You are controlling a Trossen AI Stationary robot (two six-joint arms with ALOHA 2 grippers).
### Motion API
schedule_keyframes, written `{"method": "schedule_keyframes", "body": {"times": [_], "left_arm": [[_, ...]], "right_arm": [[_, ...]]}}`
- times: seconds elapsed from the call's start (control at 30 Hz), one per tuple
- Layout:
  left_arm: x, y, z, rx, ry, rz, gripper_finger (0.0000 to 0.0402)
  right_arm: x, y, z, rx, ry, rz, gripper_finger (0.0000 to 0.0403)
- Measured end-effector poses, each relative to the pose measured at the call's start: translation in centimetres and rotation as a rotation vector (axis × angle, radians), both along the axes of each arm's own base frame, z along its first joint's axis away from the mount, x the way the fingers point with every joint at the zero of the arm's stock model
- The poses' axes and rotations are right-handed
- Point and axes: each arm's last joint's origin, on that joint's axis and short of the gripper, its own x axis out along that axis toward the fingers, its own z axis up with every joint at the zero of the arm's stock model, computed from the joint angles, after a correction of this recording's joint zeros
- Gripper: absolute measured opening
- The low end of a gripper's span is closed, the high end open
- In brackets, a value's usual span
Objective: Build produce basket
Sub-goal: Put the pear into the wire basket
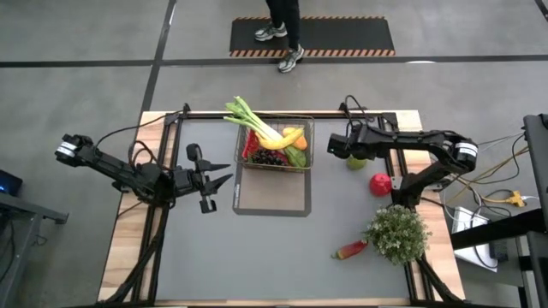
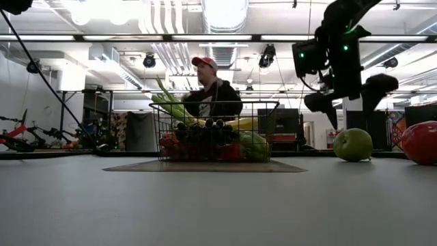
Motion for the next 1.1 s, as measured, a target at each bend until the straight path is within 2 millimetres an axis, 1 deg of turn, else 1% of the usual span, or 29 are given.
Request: {"method": "schedule_keyframes", "body": {"times": [0.2, 0.4, 0.67, 0.77, 0.97, 1.1], "left_arm": [[0.0, 0.1, 0.0, 0.011, 0.001, 0.007, 0.0098], [0.0, 0.0, 0.0, 0.023, 0.009, 0.01, 0.0098], [0.0, 0.0, 0.0, 0.023, 0.009, 0.01, 0.0098], [0.0, 0.0, 0.0, 0.023, 0.008, 0.01, 0.0098], [0.0, 0.0, 0.0, 0.023, 0.009, 0.01, 0.0098], [0.0, 0.0, 0.0, 0.023, 0.009, 0.01, 0.0098]], "right_arm": [[0.4, 0.5, -1.7, 0.002, -0.044, 0.014, 0.0336], [0.2, 0.9, -3.0, 0.034, -0.018, 0.015, 0.0336], [0.5, 1.3, -3.6, 0.029, 0.008, 0.036, 0.0335], [0.7, 1.6, -3.6, 0.029, 0.008, 0.048, 0.0323], [0.8, 1.8, -3.6, 0.031, 0.008, 0.063, 0.028], [0.9, 1.9, -3.5, 0.036, 0.004, 0.074, 0.0275]]}}
